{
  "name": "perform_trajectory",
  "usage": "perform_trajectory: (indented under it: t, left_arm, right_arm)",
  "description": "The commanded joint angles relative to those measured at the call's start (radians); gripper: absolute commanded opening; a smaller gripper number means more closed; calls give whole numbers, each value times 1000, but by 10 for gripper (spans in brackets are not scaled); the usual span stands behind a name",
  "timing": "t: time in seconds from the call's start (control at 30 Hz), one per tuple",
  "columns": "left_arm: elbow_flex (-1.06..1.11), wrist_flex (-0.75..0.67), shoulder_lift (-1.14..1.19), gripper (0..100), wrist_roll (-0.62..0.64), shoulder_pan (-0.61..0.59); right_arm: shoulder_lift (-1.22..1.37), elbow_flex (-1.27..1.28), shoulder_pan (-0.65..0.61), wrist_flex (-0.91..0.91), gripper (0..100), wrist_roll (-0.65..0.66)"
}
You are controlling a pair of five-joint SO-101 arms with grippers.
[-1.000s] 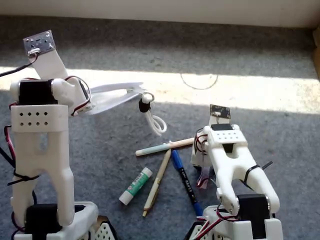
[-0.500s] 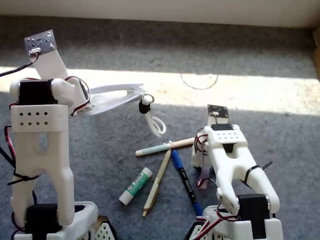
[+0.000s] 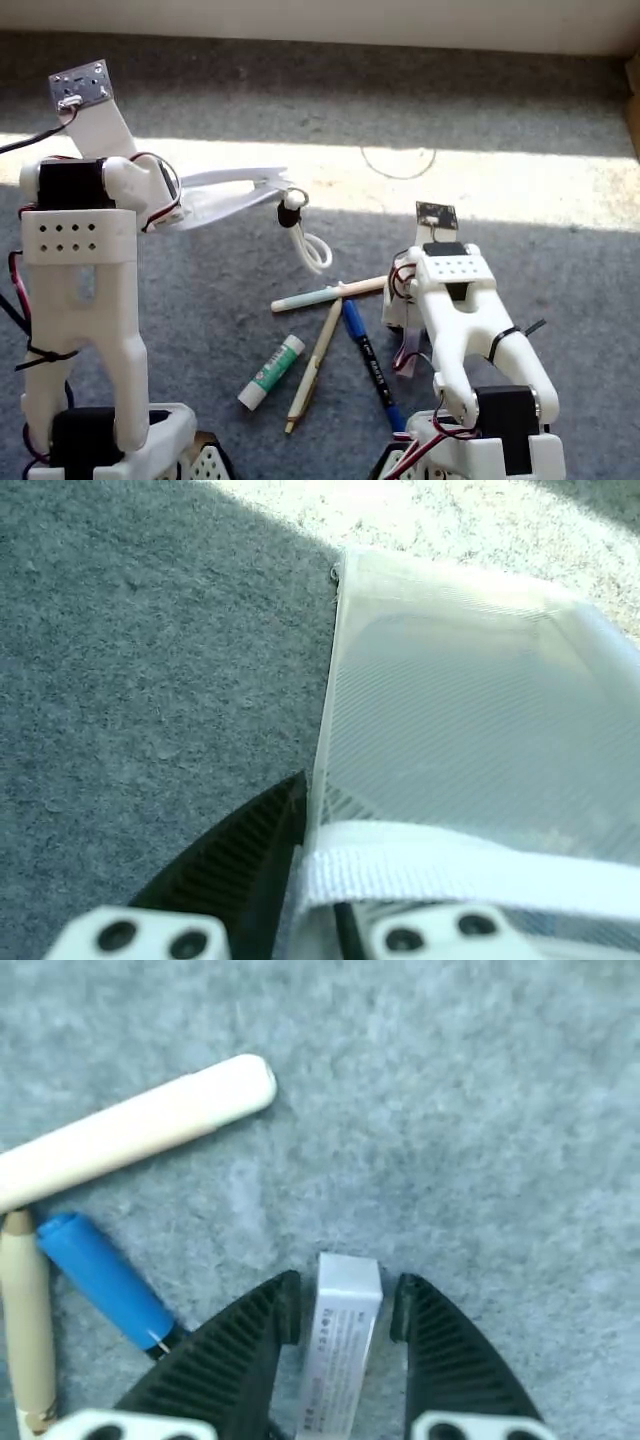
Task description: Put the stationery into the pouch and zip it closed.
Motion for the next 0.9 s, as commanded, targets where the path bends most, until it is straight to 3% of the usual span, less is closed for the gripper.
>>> perform_trajectory:
  t: [0.0, 0.2, 0.4, 0.7, 0.87]
  left_arm:
    - [4, -15, 13, 33, -9, -10]
    - [4, -15, 13, 34, -9, -10]
    - [4, -15, 13, 34, -9, -13]
    - [4, -15, 13, 34, -9, -13]
    - [4, -15, 13, 34, -9, -13]
  right_arm:
    - [-1, -51, 5, -12, 149, 12]
    - [-2, -45, 5, -5, 144, 12]
    - [-2, -48, 5, -5, 11, 75]
    - [-12, -50, 5, -4, 5, 101]
    - [-176, -47, 4, 59, 5, 103]
